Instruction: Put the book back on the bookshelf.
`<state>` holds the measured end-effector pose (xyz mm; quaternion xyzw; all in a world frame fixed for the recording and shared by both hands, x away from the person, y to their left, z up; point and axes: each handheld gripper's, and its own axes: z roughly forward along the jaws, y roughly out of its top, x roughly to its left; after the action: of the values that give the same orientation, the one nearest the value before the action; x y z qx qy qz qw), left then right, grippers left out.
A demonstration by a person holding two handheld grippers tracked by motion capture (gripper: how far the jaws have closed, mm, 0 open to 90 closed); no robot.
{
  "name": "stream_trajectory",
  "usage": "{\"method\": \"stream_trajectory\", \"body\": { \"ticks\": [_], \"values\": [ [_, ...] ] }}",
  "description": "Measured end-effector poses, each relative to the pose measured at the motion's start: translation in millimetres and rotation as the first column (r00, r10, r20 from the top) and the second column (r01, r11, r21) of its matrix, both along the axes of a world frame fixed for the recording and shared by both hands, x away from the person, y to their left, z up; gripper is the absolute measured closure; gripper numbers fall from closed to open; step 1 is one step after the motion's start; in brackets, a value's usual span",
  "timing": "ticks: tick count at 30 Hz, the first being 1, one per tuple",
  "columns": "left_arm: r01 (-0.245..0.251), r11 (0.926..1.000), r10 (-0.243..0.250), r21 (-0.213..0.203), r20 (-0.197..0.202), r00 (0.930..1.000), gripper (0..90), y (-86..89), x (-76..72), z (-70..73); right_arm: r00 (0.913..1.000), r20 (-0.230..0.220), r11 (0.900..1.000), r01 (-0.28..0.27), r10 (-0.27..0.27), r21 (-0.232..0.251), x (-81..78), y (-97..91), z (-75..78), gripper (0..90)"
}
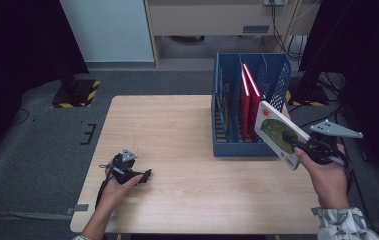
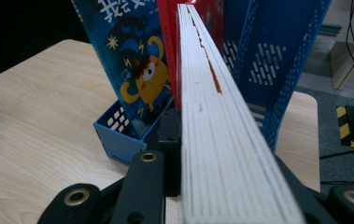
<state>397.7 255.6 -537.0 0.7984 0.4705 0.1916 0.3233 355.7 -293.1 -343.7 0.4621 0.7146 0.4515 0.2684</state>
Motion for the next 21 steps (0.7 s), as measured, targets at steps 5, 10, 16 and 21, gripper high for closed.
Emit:
{"method": "stream_trajectory", "body": {
  "ticks": [5, 10, 16, 21],
  "values": [
    [0.0, 1.0, 0.0, 0.0, 0.0, 1.0, 0.0, -0.1, 0.1, 0.0, 0.9998, -0.008, 0.9997, 0.02, -0.02, -0.017, 2.4, -5.1, -0.9, 75.5],
    [-0.001, 1.0, 0.001, 0.0, 0.0, 1.0, 0.0, -0.2, -0.1, 0.0, 0.9984, -0.012, 0.9984, 0.055, -0.055, -0.013, 9.4, -10.7, -2.4, 75.5],
    [-0.003, 1.0, 0.003, 0.0, 0.0, 1.0, 0.0, -0.4, -0.1, 0.1, 0.9938, -0.019, 0.9939, 0.11, -0.11, -0.012, 29.4, -13.4, -4.1, 75.5],
    [-0.003, 1.0, 0.003, 0.0, 0.0, 1.0, 0.0, -0.5, -0.2, 0.1, 0.9884, -0.013, 0.9884, 0.151, -0.152, -0.012, 49.3, -13.8, -4.1, 75.5]
  ]
}}
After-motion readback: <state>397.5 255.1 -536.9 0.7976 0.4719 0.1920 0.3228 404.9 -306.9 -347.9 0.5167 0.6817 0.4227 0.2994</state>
